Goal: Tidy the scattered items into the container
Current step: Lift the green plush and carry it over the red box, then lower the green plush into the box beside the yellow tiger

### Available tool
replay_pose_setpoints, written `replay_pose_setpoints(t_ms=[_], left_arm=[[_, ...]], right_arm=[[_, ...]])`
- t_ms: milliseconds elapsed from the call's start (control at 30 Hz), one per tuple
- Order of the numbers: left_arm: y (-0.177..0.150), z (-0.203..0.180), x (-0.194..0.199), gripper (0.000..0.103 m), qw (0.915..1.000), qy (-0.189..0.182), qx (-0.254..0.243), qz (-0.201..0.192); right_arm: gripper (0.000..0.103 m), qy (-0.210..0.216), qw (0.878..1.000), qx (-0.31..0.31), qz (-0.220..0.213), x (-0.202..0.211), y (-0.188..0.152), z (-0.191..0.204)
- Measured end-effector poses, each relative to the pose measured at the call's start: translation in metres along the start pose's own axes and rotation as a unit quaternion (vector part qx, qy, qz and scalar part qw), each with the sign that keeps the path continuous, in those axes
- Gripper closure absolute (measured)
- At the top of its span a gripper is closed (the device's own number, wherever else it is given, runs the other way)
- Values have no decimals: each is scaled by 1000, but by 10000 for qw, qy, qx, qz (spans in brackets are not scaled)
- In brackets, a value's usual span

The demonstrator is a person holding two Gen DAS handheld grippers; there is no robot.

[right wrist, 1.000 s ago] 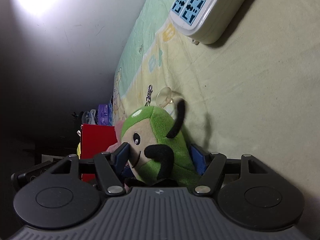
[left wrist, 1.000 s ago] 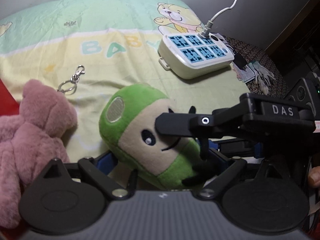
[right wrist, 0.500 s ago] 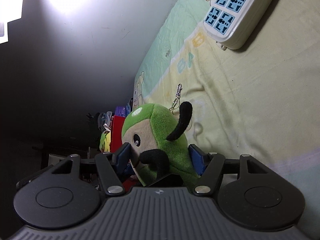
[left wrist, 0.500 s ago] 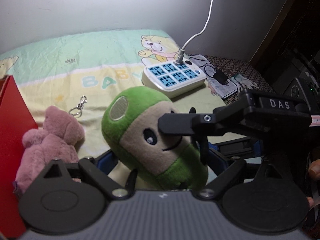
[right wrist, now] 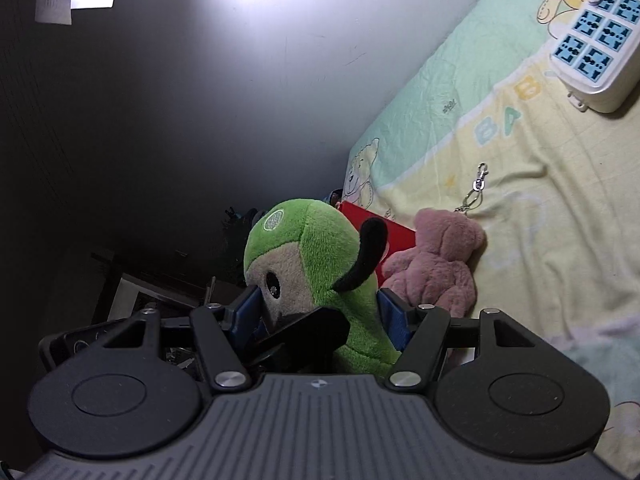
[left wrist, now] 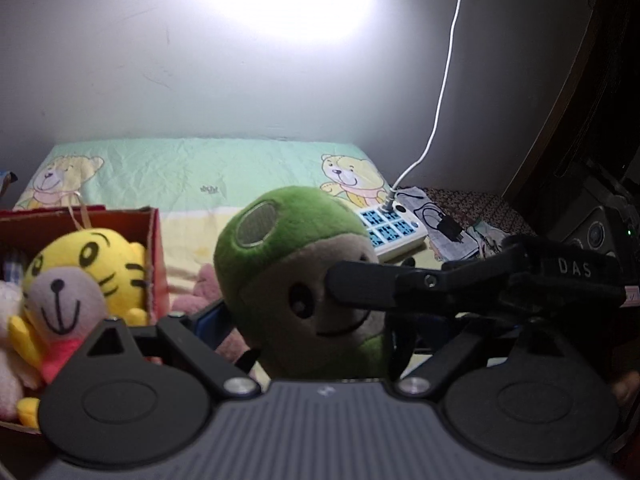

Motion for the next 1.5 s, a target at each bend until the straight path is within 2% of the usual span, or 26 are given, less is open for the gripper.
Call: replay_pose_setpoints(t_ms=[400,567,767,933,1000,1067,1167,1333,1500], left_arm=[[10,126,77,10,9978,532,251,-293],[12,178,92,10,9961,772,331,-259],[11,224,99,8,9962,776,337,-206],[4,253,91,7,9978,609,255,4],[0,262,91,8,9975,667,187,125],[-5,269,90,6,9971,728,60,210],[-7,275,92,4,9979,579,18,277],[-1,267,105,4,9967,590,-538,160],[9,266,119,4,9955,606,-728,29]], right_arm=[[37,266,9990,198,313,-110,-65,66],[37,308,9987,23,418,-158,-95,79],[37,253,9992,-13,294,-190,-118,92],[37,65,9997,35,242,-202,-127,91],[37,-26,9997,38,250,-203,-129,90],[37,-56,9998,-12,215,-197,-128,88],[38,-190,9998,23,39,-184,-120,84],[56,-692,9963,499,71,-182,-117,82],[57,-644,9947,792,109,-183,-121,86]])
Point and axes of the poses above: each gripper's, at about its wrist camera, not at the fingertips, and x roughly against the way its jaws point, z to its left, y to its top, the point moved 3 cm from there along -x, roughly the way its jaws point, and after that the axes turned 12 degrees about -z, right-handed, at the moved point
